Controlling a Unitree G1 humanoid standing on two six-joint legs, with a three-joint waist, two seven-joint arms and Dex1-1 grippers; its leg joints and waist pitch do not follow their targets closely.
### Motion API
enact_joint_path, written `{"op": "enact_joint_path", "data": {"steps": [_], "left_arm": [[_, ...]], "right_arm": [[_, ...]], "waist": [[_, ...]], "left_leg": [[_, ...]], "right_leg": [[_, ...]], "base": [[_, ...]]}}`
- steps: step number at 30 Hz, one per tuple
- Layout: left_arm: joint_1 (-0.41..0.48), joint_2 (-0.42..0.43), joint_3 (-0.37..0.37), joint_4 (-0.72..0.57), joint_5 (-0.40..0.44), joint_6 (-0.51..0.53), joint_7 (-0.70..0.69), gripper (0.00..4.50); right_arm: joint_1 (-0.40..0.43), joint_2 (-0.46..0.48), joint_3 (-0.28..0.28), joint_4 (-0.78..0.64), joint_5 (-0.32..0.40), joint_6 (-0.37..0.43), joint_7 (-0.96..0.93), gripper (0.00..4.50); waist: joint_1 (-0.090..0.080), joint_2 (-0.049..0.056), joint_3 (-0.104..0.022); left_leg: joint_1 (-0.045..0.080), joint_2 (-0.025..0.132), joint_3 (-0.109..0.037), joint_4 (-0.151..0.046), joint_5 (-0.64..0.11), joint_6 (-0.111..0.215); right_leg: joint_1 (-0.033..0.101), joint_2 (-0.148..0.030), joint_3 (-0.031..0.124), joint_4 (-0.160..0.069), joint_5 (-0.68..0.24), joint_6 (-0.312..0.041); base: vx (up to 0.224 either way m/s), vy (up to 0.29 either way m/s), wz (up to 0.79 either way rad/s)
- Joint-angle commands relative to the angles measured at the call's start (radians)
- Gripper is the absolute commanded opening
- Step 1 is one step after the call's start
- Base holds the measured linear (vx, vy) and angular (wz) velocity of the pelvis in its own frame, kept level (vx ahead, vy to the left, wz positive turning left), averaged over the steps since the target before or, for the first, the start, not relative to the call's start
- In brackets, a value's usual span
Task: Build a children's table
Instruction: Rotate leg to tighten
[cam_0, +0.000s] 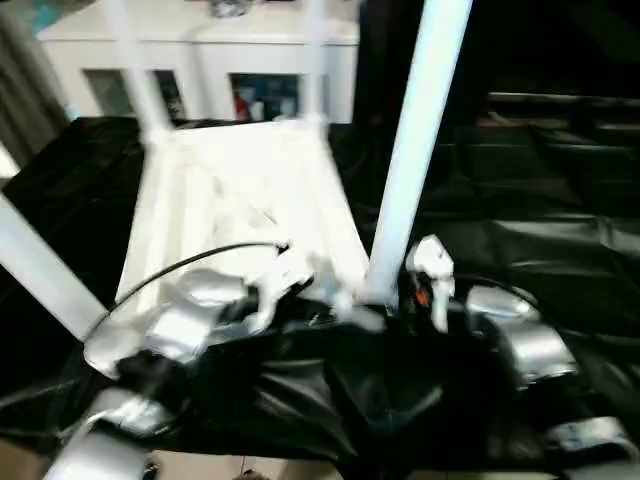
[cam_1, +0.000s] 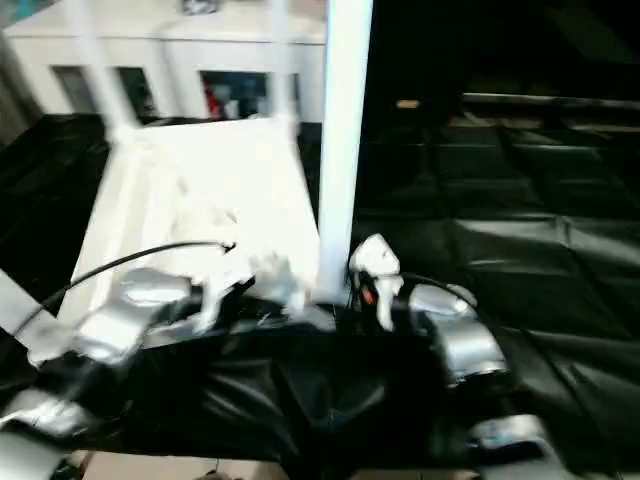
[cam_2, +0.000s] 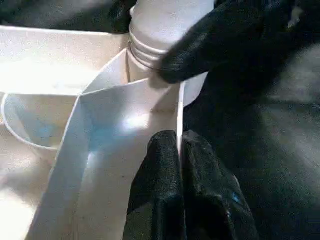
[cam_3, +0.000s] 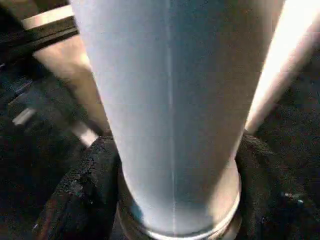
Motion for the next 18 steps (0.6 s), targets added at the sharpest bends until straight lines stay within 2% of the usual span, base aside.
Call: {"op": "enact_joint_path", "data": {"steps": [1,2,3,4,5,6,10,11,14,15,16,18], "left_arm": [[-0.044,-0.079,0.042,0.03,-0.009,-0.001,0.138,0.0],[-0.053,-0.104,0.043,0.046,-0.002,0.0,0.178,0.0],[-0.056,-0.112,0.043,0.052,0.0,0.0,0.19,0.0],[-0.064,-0.137,0.043,0.065,0.004,0.003,0.223,0.0],[-0.067,-0.151,0.042,0.07,0.006,0.005,0.24,0.0],[-0.069,-0.16,0.04,0.072,0.007,0.004,0.249,0.0],[-0.065,-0.178,0.03,0.067,0.008,0.0,0.234,0.0],[-0.063,-0.178,0.028,0.065,0.006,-0.002,0.226,0.0],[-0.045,-0.156,0.022,0.043,0.002,-0.013,0.177,0.0],[-0.038,-0.142,0.018,0.032,-0.006,-0.02,0.147,0.0],[-0.035,-0.134,0.015,0.025,-0.011,-0.025,0.128,0.0],[-0.013,-0.092,-0.002,-0.017,-0.036,-0.038,0.025,0.0]], "right_arm": [[0.019,0.072,-0.012,0.057,-0.03,0.039,-0.196,2.69],[0.013,0.106,-0.027,0.072,-0.03,0.052,-0.267,2.69],[0.011,0.117,-0.031,0.077,-0.03,0.056,-0.288,2.69],[0.0,0.154,-0.037,0.094,-0.033,0.068,-0.347,2.69],[-0.008,0.174,-0.032,0.103,-0.037,0.065,-0.365,2.69],[-0.014,0.187,-0.018,0.107,-0.046,0.057,-0.366,2.69],[-0.028,0.216,0.018,0.096,-0.061,-0.001,-0.319,2.69],[-0.027,0.218,0.02,0.088,-0.055,-0.012,-0.298,3.04],[-0.012,0.189,0.025,0.041,-0.02,-0.006,-0.195,3.47],[-0.007,0.164,0.035,0.021,-0.015,0.0,-0.146,3.57],[-0.004,0.148,0.042,0.009,-0.013,0.003,-0.117,3.57],[0.003,0.075,0.062,-0.025,-0.003,-0.015,0.014,3.75]], "waist": [[-0.006,-0.008,-0.053],[-0.006,-0.002,-0.052],[-0.011,-0.004,-0.054],[-0.009,0.0,-0.056],[-0.01,-0.002,-0.055],[-0.012,-0.002,-0.055],[-0.012,0.003,-0.059],[-0.013,0.003,-0.059],[-0.012,0.002,-0.061],[-0.011,-0.002,-0.061],[-0.01,-0.001,-0.062],[-0.005,-0.005,-0.065]], "left_leg": [[0.012,0.027,-0.017,-0.072,-0.282,-0.003],[0.017,0.027,-0.017,-0.073,-0.296,-0.009],[0.015,0.025,-0.021,-0.074,-0.304,-0.015],[0.014,0.025,-0.021,-0.074,-0.298,-0.013],[0.016,0.025,-0.019,-0.073,-0.3,-0.01],[0.013,0.024,-0.021,-0.075,-0.301,-0.006],[0.012,0.025,-0.02,-0.073,-0.297,0.008],[0.01,0.025,-0.02,-0.073,-0.294,0.014],[0.009,0.026,-0.018,-0.071,-0.281,0.032],[0.007,0.027,-0.018,-0.071,-0.27,0.039],[0.007,0.027,-0.019,-0.07,-0.262,0.043],[0.005,0.028,-0.016,-0.065,-0.226,0.065]], "right_leg": [[0.04,-0.044,0.029,-0.086,-0.313,-0.182],[0.035,-0.044,0.03,-0.089,-0.333,-0.177],[0.04,-0.046,0.027,-0.091,-0.358,-0.166],[0.04,-0.045,0.027,-0.091,-0.349,-0.159],[0.036,-0.043,0.029,-0.093,-0.341,-0.159],[0.039,-0.043,0.028,-0.091,-0.332,-0.163],[0.04,-0.043,0.027,-0.091,-0.3,-0.166],[0.041,-0.042,0.027,-0.089,-0.285,-0.169],[0.044,-0.043,0.027,-0.088,-0.264,-0.174],[0.045,-0.043,0.027,-0.086,-0.247,-0.18],[0.047,-0.043,0.027,-0.083,-0.233,-0.184],[0.05,-0.044,0.026,-0.078,-0.179,-0.201]], "base": [[0.0,0.0,0.0],[0.0,0.0,0.0],[0.0,0.0,0.0],[0.0,0.0,0.0],[0.0,0.0,0.0],[0.0,0.0,0.0],[0.0,0.0,0.0],[0.0,0.0,0.0],[0.0,0.0,0.0],[0.0,0.0,0.0],[0.0,0.0,0.0],[0.0,0.0,0.0]]}}
